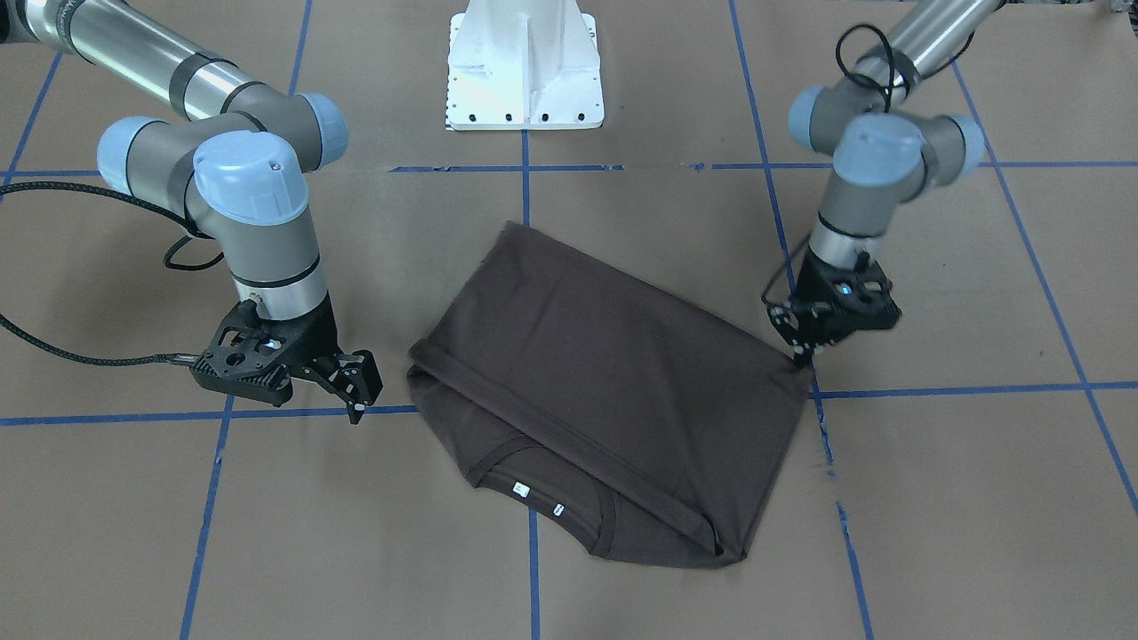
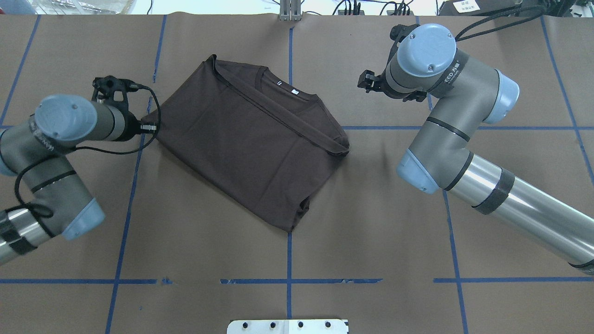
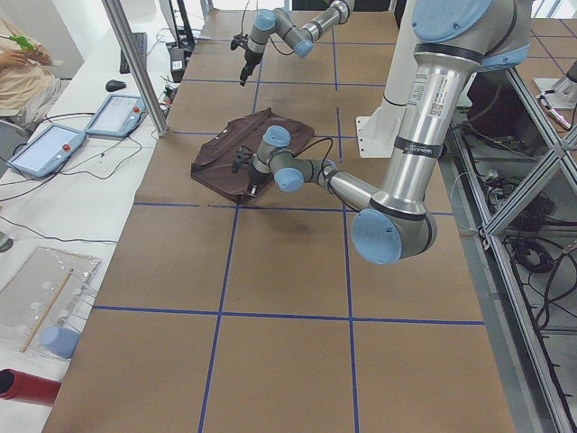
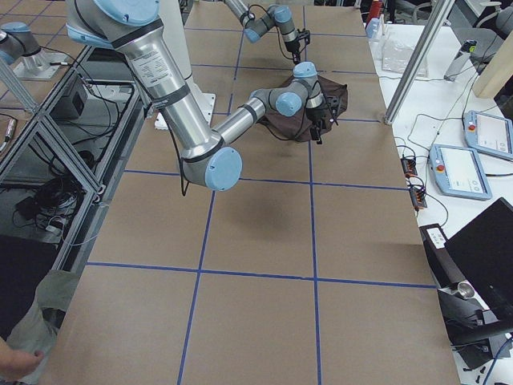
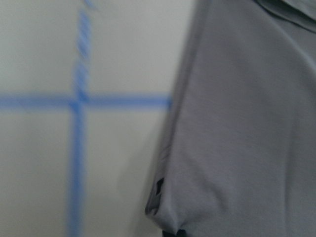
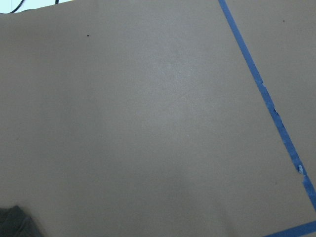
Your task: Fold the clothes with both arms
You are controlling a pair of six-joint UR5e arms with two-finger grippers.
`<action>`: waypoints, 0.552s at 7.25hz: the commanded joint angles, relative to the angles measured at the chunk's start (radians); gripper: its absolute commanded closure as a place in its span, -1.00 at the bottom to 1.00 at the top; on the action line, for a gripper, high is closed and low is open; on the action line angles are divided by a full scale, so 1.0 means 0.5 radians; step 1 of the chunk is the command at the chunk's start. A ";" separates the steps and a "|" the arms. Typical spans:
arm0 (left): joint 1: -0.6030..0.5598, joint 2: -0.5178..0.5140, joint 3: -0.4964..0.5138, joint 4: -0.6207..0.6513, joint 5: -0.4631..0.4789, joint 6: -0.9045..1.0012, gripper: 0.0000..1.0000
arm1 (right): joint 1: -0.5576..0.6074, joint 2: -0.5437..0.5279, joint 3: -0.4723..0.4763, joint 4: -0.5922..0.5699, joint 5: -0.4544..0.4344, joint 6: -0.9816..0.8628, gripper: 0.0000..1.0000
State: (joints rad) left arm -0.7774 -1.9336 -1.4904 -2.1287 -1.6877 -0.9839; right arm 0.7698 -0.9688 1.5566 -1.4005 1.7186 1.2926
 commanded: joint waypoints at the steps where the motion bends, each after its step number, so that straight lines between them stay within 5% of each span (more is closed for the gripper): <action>1: -0.203 -0.581 0.856 -0.208 0.089 0.111 1.00 | -0.003 -0.001 0.037 -0.003 -0.001 0.010 -1.00; 2: -0.273 -0.730 1.089 -0.292 0.144 0.215 1.00 | 0.000 -0.007 0.077 -0.006 0.002 0.010 -1.00; 3: -0.341 -0.729 1.091 -0.295 0.136 0.347 1.00 | -0.003 -0.005 0.090 -0.006 -0.001 0.020 -1.00; 4: -0.366 -0.701 1.076 -0.311 0.130 0.445 -0.42 | -0.045 0.017 0.081 -0.003 -0.004 0.092 -1.00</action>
State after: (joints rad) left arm -0.9344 -2.2796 -0.9701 -2.2703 -1.6236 -0.8255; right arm 0.7634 -0.9685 1.5955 -1.4030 1.7180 1.3097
